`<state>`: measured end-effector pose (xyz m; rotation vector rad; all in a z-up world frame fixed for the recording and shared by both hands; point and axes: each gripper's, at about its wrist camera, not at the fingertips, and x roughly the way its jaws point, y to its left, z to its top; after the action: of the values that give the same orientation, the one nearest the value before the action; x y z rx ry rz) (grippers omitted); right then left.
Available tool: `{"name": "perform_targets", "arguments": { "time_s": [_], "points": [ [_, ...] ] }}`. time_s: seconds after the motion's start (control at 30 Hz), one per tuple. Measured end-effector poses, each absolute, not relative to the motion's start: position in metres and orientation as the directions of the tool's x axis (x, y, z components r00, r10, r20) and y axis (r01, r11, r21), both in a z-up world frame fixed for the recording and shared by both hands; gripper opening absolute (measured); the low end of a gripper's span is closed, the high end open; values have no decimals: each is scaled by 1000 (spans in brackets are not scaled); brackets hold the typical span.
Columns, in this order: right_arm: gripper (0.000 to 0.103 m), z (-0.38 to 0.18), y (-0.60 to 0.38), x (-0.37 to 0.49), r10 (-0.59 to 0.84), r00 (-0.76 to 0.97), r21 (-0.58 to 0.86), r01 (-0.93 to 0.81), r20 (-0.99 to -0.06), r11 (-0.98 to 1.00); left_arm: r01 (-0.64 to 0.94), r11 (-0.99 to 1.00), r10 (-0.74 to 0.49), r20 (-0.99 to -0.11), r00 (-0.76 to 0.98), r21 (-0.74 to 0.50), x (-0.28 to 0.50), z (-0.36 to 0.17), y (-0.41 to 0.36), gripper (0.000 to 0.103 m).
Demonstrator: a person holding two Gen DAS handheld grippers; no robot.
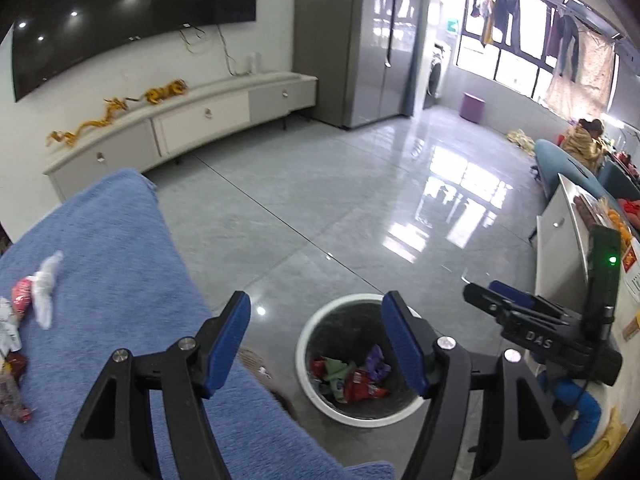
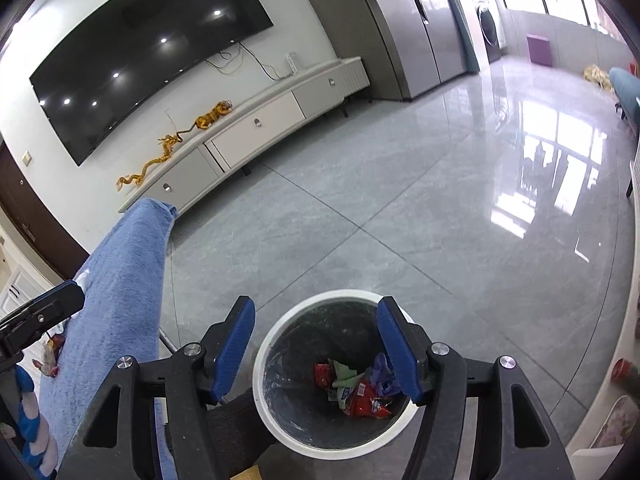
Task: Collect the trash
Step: 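Carry both wrappers to the trash bin and open both tools to drop them, then grasp the red wrapper with the left tool while the right tool grasps the clear plastic bag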
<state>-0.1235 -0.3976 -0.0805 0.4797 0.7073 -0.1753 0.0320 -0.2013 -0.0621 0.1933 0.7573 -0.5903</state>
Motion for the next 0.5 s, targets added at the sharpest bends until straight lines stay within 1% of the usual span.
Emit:
{"name": "perform_targets", "arguments": {
  "time_s": [0.23,0.5],
  "points": [
    [62,-51,-379,-129,-12,782,331,277,-623,902,532,847,-411,-647,642,-10,20,-40,-174,67],
    [62,-17,-355,-134,-28,808,286,242,-589,927,505,863,-424,-596,682,-36,10,-19,-139,67]
  ]
}}
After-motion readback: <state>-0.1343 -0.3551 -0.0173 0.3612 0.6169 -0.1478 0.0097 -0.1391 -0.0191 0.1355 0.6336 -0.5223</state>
